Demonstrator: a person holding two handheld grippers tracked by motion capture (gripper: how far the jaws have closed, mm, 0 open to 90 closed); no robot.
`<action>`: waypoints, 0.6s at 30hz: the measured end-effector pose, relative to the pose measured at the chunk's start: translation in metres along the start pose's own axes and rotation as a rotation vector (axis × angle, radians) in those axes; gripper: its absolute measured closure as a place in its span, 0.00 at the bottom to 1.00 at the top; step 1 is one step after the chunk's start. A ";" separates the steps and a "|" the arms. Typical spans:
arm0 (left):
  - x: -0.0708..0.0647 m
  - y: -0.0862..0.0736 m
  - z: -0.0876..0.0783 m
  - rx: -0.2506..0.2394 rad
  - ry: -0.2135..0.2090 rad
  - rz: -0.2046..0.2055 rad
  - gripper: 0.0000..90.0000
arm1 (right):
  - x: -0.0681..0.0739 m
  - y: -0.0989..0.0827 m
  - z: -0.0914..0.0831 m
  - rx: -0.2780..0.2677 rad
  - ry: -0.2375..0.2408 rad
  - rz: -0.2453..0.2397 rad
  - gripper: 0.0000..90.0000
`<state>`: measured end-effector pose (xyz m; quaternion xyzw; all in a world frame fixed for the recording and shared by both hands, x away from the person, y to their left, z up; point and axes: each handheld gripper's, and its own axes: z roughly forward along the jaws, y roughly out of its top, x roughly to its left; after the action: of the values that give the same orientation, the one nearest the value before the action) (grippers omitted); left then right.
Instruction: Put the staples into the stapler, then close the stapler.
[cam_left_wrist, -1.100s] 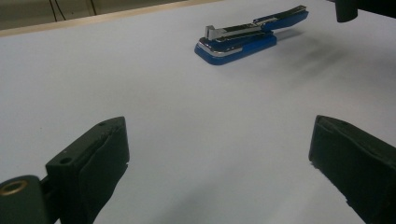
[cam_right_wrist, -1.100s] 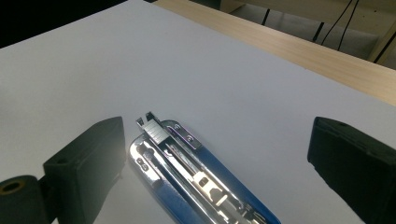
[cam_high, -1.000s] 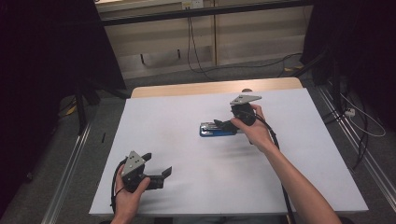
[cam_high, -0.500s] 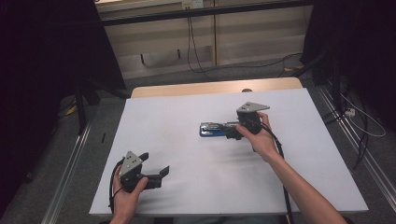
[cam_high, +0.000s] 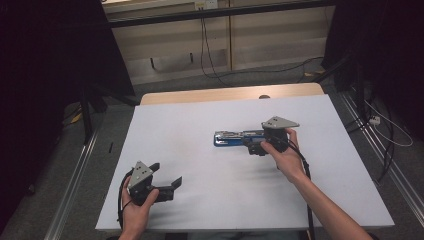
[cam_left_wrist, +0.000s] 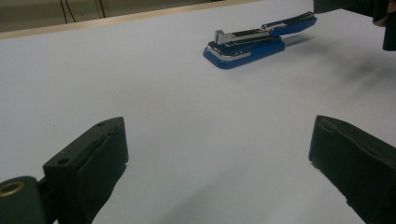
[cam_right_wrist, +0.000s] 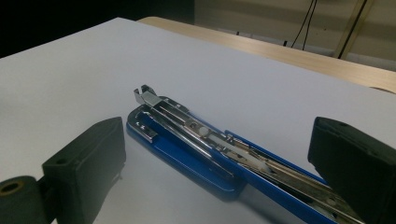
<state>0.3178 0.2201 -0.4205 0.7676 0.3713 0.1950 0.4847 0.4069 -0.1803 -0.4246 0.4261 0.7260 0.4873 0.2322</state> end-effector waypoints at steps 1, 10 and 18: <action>0.000 0.000 0.000 0.000 0.000 -0.002 0.05 | 0.000 0.000 -0.001 -0.005 -0.004 0.002 0.05; 0.001 -0.001 0.002 0.007 0.001 -0.010 0.05 | -0.001 -0.007 -0.010 -0.008 -0.018 -0.002 0.04; 0.002 0.007 0.013 -0.009 -0.011 0.009 0.07 | -0.004 -0.008 -0.014 -0.006 -0.030 -0.010 0.04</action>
<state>0.3309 0.2120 -0.4204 0.7681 0.3645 0.1946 0.4891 0.3949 -0.1920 -0.4264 0.4289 0.7230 0.4819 0.2471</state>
